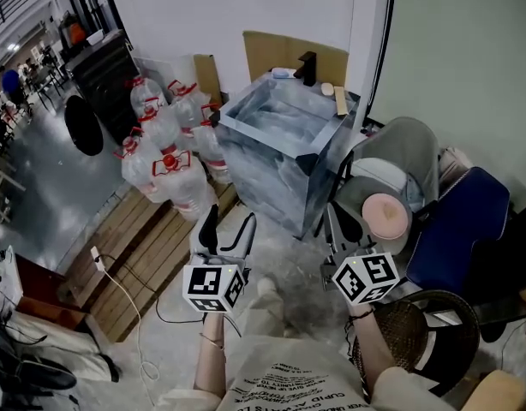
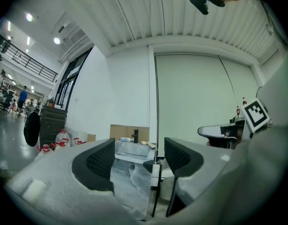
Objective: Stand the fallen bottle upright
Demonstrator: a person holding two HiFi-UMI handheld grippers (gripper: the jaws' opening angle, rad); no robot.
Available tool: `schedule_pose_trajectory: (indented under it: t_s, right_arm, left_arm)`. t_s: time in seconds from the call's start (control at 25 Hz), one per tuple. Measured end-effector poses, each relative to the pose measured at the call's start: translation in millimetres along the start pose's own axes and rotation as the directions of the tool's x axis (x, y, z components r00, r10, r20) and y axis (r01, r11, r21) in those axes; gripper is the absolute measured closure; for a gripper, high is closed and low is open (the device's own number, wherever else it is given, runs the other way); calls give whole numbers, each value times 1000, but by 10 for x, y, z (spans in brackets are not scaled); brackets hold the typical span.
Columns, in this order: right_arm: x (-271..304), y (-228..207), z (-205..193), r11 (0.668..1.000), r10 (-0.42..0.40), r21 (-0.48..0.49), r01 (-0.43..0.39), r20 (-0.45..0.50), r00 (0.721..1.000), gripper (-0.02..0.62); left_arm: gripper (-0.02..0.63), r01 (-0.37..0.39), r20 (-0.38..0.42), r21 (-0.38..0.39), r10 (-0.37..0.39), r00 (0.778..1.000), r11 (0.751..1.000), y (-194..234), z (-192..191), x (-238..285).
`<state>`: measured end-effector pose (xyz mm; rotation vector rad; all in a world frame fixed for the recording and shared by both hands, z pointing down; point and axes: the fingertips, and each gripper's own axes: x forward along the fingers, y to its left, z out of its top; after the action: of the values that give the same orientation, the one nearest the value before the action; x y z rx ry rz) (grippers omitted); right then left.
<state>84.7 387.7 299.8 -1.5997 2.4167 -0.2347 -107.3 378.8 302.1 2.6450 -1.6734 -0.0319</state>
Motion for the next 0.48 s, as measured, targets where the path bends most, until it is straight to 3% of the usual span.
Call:
schedule_pose_trajectory:
  t_s: [0.48]
  right_arm:
    - [1112,-386,-202,999,-31,22,31,-27,999,591]
  left_arm:
    - [290,5,-25,-16,-5,1000,1000,678,-158,978]
